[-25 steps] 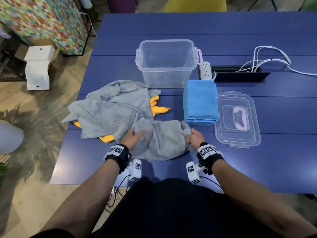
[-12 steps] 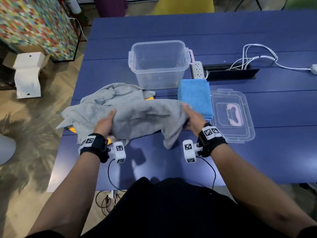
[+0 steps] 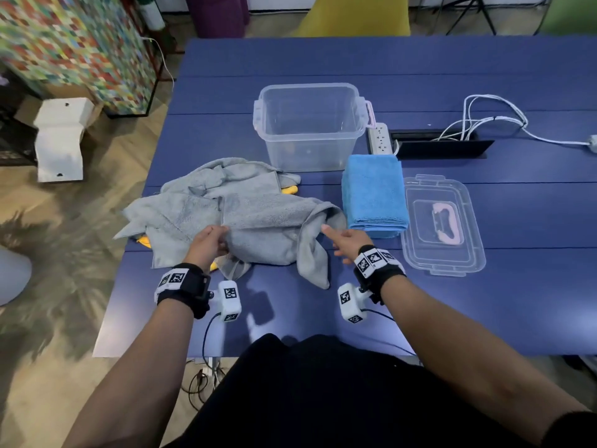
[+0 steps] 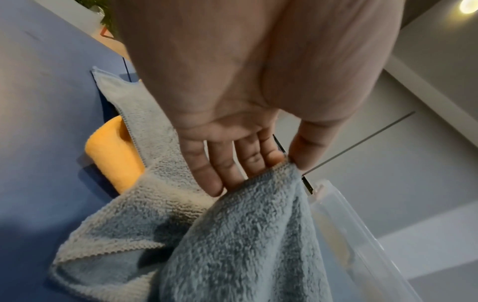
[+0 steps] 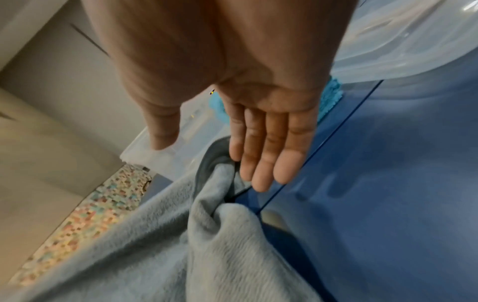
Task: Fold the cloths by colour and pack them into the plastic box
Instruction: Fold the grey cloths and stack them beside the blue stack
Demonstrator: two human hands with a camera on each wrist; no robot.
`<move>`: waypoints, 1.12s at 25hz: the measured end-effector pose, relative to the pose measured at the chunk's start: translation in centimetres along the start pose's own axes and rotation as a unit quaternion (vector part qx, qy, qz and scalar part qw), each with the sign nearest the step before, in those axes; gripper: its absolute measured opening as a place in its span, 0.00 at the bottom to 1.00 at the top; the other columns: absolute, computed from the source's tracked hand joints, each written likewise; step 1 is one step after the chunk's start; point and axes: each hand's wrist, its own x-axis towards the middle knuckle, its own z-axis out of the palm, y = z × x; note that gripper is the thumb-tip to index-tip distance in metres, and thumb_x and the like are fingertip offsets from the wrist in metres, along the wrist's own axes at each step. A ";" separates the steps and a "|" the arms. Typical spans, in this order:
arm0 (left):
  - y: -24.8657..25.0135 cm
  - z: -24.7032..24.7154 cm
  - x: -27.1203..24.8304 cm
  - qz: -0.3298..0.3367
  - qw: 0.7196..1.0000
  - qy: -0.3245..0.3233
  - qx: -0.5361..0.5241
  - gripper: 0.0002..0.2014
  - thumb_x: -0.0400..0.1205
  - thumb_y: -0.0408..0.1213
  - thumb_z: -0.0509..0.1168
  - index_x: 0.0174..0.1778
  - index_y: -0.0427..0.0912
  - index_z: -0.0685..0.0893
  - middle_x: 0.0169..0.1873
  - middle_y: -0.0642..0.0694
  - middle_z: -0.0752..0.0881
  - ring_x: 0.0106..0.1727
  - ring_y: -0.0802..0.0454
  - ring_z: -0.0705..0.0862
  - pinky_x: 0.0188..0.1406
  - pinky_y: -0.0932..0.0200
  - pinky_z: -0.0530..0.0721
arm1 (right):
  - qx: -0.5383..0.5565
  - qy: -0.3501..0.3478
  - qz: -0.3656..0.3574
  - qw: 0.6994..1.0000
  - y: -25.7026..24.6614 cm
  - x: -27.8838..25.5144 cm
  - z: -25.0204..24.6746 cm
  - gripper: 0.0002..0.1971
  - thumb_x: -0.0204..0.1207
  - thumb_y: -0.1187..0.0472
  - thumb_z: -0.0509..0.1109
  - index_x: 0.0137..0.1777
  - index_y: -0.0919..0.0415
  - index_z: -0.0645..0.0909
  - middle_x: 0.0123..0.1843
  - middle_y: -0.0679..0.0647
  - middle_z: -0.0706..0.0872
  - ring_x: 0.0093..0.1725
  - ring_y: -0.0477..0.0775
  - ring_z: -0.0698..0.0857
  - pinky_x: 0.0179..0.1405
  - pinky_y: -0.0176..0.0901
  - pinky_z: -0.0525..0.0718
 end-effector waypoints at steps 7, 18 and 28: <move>5.0 -1.4 -4.3 0.116 0.988 -0.064 -0.080 0.12 0.69 0.37 0.65 0.25 0.52 0.68 0.28 0.51 0.65 0.31 0.55 0.64 0.33 0.58 0.62 | -0.121 -0.021 -0.080 0.989 -3.6 -0.1 4.4 0.32 0.71 0.32 0.69 0.55 0.64 0.85 0.51 0.55 0.87 0.52 0.56 0.84 0.50 0.43 0.78; 12.4 -2.7 -6.8 0.221 0.966 -0.114 -0.075 0.08 0.76 0.37 0.65 0.32 0.49 0.75 0.26 0.52 0.77 0.28 0.55 0.74 0.26 0.61 0.72 | 0.076 -0.141 -0.037 0.986 -6.6 -1.5 9.2 0.05 0.77 0.62 0.72 0.44 0.63 0.79 0.38 0.58 0.84 0.29 0.47 0.87 0.32 0.43 0.88; 11.3 -5.1 0.0 0.274 0.947 0.162 -0.034 0.06 0.84 0.38 0.66 0.53 0.51 0.75 0.25 0.63 0.79 0.28 0.70 0.75 0.40 0.73 0.76 | 0.310 0.197 -0.178 0.913 -6.7 -3.4 -2.4 0.07 0.80 0.61 0.69 0.54 0.51 0.77 0.33 0.51 0.79 0.30 0.47 0.76 0.34 0.41 0.77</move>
